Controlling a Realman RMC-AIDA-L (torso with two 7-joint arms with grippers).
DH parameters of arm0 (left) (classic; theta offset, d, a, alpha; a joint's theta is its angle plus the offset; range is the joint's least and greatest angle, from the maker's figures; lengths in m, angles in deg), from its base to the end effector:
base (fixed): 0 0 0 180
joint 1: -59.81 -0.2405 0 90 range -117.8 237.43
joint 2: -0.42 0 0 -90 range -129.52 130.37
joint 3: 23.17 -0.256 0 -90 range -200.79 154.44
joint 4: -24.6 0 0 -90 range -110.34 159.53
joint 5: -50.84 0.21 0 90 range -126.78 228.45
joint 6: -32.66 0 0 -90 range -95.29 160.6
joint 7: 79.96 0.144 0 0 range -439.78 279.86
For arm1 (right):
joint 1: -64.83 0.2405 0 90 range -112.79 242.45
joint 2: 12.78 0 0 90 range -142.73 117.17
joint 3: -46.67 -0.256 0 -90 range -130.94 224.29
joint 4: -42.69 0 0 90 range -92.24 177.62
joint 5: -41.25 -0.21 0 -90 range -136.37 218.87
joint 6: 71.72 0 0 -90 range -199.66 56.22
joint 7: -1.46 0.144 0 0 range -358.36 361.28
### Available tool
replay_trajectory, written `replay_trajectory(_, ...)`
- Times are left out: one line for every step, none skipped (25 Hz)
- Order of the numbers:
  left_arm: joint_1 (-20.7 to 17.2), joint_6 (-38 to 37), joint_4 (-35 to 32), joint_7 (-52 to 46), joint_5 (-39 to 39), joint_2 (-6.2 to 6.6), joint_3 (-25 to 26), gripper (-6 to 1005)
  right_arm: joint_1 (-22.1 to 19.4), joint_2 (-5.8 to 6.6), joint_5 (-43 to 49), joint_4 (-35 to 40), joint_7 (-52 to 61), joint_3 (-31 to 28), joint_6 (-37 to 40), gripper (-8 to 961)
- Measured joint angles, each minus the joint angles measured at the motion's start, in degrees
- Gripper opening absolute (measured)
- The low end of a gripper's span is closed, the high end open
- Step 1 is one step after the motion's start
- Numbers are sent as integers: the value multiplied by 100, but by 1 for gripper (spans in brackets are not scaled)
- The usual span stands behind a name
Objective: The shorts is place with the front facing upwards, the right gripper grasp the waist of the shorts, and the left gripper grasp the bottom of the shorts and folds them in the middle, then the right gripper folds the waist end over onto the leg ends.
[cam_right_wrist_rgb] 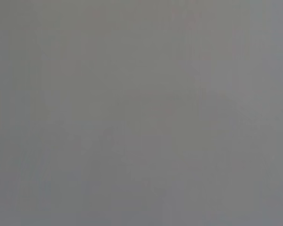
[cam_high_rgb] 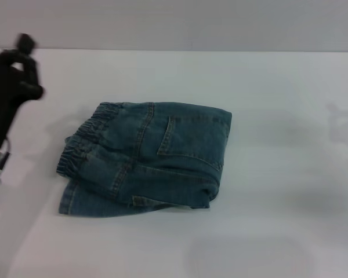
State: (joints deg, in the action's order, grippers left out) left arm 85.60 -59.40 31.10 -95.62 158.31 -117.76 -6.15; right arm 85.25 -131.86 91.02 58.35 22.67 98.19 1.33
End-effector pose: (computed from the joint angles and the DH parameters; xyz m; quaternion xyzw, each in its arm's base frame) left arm -0.2855 0.3052 0.0055 -0.6848 -0.1246 -0.4585 0.5525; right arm 0.3300 0.3210 0.0214 -0.7607 0.1255 0.3020 0.5608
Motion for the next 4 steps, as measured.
replay_trajectory(-45,-37,1,-1,-1,1,117,-2,-47,0,-3,-1,-9,-87,19,-1)
replay_trajectory(-125,-90,0,-1,0,4,272,-2,-99,-1,-4,-2,-12,-201,61,-1)
replay_trajectory(-208,-142,-3,-2,1,5,394,-2,-194,-1,-14,-15,-15,-446,177,-1)
replay_trajectory(-277,-187,-6,-5,1,9,506,-2,-194,-1,-14,-15,-15,-446,177,-1)
